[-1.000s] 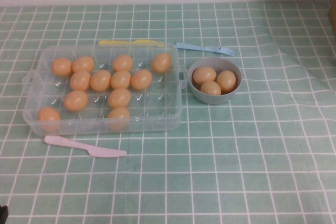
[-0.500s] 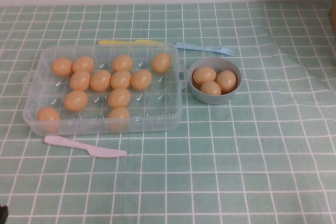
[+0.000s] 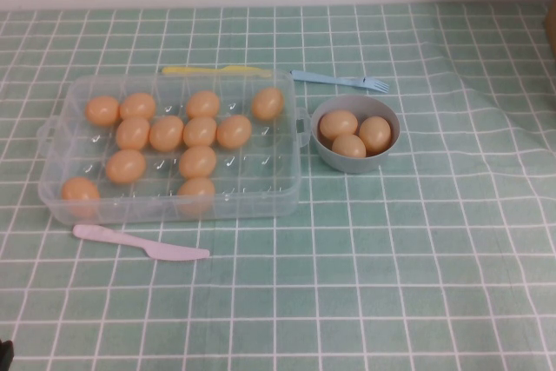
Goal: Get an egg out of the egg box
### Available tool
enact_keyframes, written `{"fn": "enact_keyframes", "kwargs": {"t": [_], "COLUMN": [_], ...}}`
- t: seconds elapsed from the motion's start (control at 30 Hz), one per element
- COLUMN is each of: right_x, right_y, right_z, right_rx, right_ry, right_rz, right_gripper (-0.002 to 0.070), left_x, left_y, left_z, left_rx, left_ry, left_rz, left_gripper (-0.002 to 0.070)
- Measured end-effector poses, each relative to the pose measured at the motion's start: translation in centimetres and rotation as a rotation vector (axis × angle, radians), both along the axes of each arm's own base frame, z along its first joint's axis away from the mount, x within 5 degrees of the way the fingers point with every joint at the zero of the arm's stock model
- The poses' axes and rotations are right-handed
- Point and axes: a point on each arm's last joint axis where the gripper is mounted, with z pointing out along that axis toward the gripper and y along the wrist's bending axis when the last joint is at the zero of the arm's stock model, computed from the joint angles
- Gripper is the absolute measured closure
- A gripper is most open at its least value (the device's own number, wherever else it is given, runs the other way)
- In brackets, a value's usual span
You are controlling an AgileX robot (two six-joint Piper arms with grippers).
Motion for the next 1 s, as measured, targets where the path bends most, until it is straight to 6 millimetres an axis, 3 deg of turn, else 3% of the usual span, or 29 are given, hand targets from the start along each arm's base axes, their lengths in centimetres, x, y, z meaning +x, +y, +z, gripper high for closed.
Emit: {"fn": "enact_keyframes", "kwargs": {"t": [0.37,0.53,0.77,1.0], "right_x": [0.0,0.6,3.6,8.5], "right_y": [-0.1,0.7,2.2,3.1], "right_z": [0.4,2.0,4.8,7.7], "right_rx": [0.131,0.142,0.043,-0.102], "right_ry": [-0.018,0.088,0.382,0.606], "right_rz": [-0.019,0.061,0.225,0.352], "right_gripper": [0.0694,0.0694,0.0694,0.0694], "left_x": [0.0,0.0,0.0,0.0], "left_y": [0.0,0.0,0.0,0.0], "left_z": [0.0,0.0,0.0,0.0], "left_rx": [0.000,0.000,0.000,0.000], "left_ry": [0.000,0.000,0.000,0.000], "left_rz": [0.000,0.000,0.000,0.000], "left_gripper": [0.0678,0.0678,0.0678,0.0678]}}
